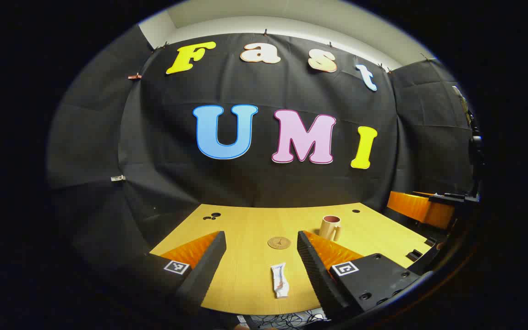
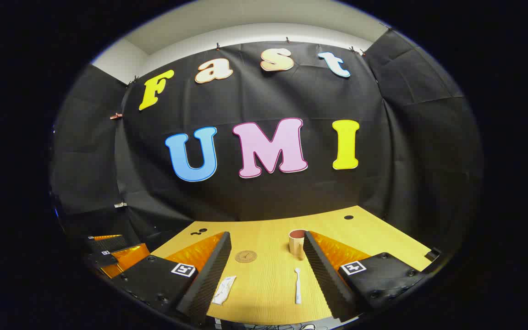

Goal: Put the toothbrush and toothpaste on the desktop into the cup, then pick up the cup and place it on the coaster on the desktop.

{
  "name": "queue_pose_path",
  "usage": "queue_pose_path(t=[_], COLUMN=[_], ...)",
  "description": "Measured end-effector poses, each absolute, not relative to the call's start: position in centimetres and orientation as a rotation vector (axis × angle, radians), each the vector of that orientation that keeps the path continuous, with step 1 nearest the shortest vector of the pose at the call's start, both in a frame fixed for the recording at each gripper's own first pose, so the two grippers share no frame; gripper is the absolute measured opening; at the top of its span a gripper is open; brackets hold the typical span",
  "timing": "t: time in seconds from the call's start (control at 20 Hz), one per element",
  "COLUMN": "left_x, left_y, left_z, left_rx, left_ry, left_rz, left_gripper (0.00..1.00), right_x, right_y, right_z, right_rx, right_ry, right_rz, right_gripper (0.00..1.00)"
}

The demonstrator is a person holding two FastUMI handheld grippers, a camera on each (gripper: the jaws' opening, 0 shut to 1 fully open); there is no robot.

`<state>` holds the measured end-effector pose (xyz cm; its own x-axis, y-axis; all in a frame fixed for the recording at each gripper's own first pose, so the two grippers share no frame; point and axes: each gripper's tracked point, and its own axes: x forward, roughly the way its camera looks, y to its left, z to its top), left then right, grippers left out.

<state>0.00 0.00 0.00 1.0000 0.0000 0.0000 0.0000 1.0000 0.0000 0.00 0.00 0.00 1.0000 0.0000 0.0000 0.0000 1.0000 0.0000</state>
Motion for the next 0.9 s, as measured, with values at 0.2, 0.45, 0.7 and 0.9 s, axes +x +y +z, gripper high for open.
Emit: queue_pose_path(t=[0.2, 0.45, 0.7, 0.9], left_x=[0.4, 1.0, 1.9, 3.5], left_y=[-0.5, -1.5, -3.0, -4.2], left_z=[-0.2, -1.0, -2.0, -3.9], left_rx=[-0.003, -0.014, -0.017, -0.025], left_ry=[0.008, 0.039, 0.071, 0.125], left_rz=[-0.012, -0.025, -0.041, -0.057], left_gripper=[0.97, 0.97, 0.97, 0.97], right_x=[-0.3, -0.2, 0.3, 1.4], right_y=[-0.6, -1.6, -2.6, -3.7], right_z=[-0.7, -1.0, -1.4, -1.7], right_rx=[0.017, 0.018, 0.03, 0.028], right_ry=[0.031, 0.047, 0.07, 0.098], right_rz=[-0.005, -0.015, -0.005, 0.016], right_gripper=[0.98, 0.98, 0.98, 0.98])
